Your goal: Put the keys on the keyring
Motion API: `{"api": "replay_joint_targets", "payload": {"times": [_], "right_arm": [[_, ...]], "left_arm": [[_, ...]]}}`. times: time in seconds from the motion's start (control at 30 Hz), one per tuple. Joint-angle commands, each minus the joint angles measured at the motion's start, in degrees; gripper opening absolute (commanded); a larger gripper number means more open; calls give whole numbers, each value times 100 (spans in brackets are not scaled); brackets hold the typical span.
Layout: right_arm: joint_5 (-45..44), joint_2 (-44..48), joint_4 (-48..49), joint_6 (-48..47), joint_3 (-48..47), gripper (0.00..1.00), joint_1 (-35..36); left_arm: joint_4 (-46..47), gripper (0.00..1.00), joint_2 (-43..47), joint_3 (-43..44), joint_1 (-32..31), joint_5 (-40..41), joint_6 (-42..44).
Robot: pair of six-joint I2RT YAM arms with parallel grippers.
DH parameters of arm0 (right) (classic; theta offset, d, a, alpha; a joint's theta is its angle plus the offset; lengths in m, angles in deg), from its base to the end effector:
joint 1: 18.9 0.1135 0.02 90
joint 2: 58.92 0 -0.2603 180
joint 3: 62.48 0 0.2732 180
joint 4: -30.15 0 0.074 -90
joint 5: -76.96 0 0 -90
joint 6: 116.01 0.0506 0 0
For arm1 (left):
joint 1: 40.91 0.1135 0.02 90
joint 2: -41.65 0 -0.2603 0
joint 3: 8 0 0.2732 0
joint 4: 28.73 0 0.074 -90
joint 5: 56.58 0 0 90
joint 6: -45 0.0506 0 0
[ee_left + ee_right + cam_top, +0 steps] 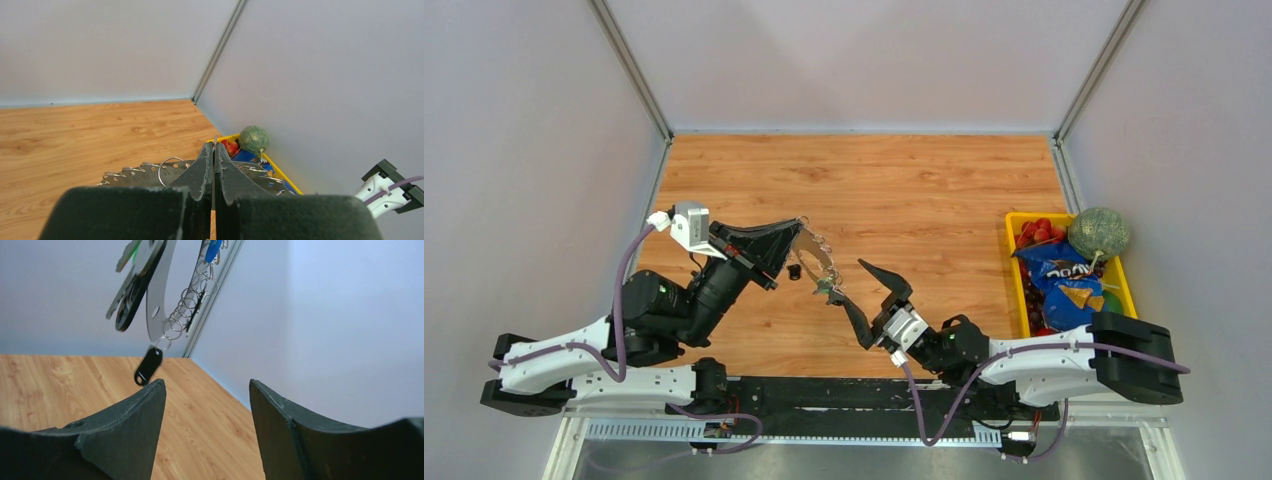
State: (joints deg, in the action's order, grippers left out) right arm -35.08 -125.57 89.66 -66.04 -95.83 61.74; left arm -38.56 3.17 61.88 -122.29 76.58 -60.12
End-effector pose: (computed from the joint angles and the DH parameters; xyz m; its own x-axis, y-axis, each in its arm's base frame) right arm 0.0600 0.2472 0.2559 0.6080 0.0231 -0.7936 -0.6122 0.6501 -0.4502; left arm 0.0571 -0.1457 0.4586 -0.1101 -0.5435 -0.8322 0.6186 0.6179 -0.4853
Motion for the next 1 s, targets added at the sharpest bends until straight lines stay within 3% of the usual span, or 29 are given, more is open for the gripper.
{"api": "replay_joint_targets", "payload": {"times": [0.0,0.6,0.97], "right_arm": [[114,-107,859,-285,-253,68,46],[980,-647,728,205,-928,66,29],[1213,-978,1141,605,-1110,33,-189]], "left_arm": [[397,0,-19,238,-8,-95,-90],[356,0,4,242,-11,-259,-121],[565,0,-24,163,-10,-446,-54]]}}
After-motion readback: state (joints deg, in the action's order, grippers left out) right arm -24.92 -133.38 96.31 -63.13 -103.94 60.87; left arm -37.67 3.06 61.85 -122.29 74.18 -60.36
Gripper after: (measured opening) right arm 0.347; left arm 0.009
